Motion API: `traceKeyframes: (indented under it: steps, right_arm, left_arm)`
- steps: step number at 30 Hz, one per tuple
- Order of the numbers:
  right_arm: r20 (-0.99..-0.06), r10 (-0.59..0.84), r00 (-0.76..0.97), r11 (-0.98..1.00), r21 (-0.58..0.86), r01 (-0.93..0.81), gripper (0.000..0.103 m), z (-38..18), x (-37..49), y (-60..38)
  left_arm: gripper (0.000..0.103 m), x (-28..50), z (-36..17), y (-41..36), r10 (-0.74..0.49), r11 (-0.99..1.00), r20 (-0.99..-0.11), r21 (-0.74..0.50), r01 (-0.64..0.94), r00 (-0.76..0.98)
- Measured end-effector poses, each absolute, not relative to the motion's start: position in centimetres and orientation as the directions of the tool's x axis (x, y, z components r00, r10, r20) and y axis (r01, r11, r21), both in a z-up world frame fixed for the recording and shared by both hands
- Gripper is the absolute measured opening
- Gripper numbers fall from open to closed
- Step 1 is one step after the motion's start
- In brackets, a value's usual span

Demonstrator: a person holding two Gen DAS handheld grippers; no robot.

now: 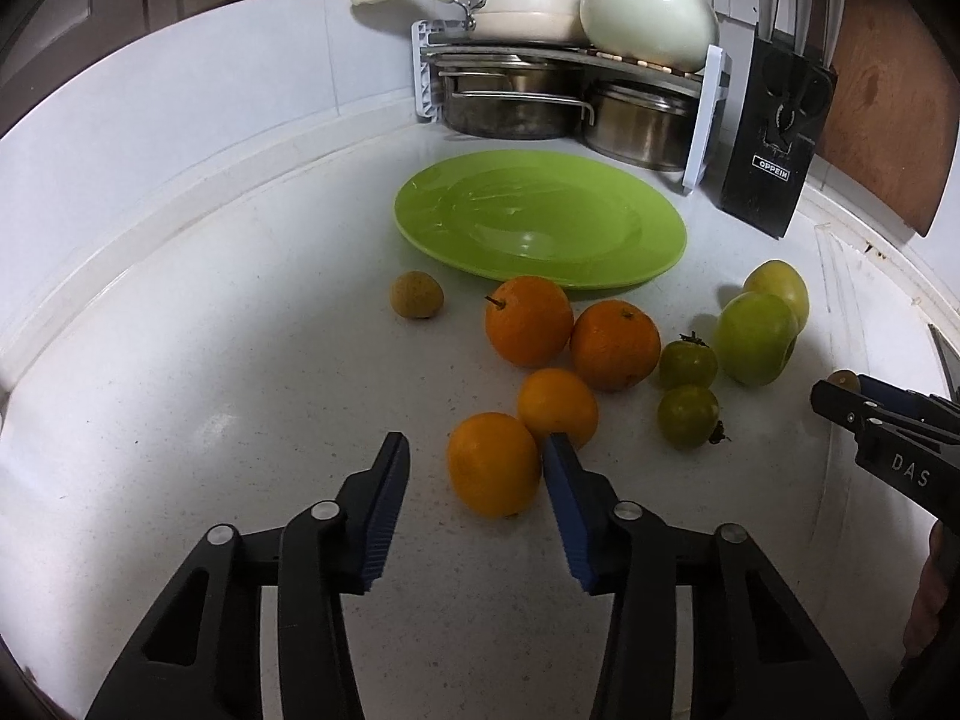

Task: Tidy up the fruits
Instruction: 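Close the left tool on an orange while the right tool closes on a brown kiwi, then carry the orange in the left tool over the green plate while the right tool carries the kiwi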

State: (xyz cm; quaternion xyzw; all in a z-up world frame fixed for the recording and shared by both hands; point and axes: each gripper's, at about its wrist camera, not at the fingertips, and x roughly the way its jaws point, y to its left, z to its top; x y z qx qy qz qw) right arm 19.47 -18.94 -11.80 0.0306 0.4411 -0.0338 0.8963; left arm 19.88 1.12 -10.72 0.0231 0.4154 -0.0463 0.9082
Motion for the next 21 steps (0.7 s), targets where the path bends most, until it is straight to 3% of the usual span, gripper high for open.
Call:
traceKeyframes:
  steps: [9, 21]
  right_arm:
    - [-0.796, -0.055, 0.603, 0.996, 0.002, 0.094, 0.031, -11.86, 19.62, -19.09]
    - [-0.782, -0.035, 0.622, 0.997, 0.013, 0.073, 0.031, -11.19, 19.12, -18.59]
  left_arm:
    - [0.034, 20.04, -10.74, 0.94, -0.066, 0.994, -0.751, 0.01, 0.111, 0.657]
    - [0.033, 19.69, -10.45, 1.06, -0.076, 0.993, -0.743, 0.002, 0.115, 0.665]
